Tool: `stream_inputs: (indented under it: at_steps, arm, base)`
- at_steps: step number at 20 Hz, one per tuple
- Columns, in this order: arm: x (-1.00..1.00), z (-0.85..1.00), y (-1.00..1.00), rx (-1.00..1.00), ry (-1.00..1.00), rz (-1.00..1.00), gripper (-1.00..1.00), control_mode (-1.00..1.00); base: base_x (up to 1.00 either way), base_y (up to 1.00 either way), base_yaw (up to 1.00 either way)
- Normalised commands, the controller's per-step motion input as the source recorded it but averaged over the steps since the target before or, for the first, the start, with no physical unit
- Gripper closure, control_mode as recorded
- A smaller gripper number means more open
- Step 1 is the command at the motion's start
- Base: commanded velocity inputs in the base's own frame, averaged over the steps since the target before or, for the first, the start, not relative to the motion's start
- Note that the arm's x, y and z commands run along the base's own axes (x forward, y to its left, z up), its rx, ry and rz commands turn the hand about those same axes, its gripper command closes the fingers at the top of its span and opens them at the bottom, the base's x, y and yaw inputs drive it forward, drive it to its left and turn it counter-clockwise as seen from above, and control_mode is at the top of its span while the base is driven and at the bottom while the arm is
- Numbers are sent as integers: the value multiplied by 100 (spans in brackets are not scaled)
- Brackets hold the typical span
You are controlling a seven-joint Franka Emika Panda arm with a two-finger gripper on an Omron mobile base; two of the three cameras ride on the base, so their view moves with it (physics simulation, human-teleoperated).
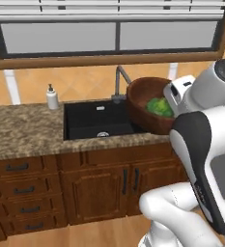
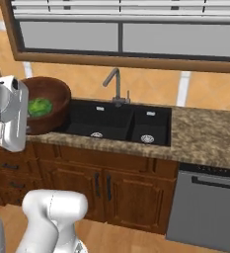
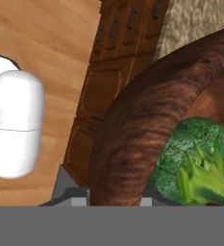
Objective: Pick the broccoli from the sink and place it in the bowl. Then pick the bowl and place it in the microwave. Then close the microwave door and press the start button.
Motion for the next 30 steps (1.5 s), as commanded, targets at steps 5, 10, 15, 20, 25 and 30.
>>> stream_inputs:
  at_steps: [5,10,15,20,25,30]
  arm:
    - [0,0,0,0,0,0,100,100]
    - [0,0,0,0,0,0,100,100]
    - [0,0,0,0,0,0,100,100]
    - [0,0,0,0,0,0,100,100]
    - [0,0,0,0,0,0,100,100]
    - [0,0,0,0,0,0,100,100]
  base:
    - [-28,-2,44]
    - [-17,0,100]
    - [-16,0,100]
    - [-13,0,100]
    - [-8,0,100]
    - [-6,0,100]
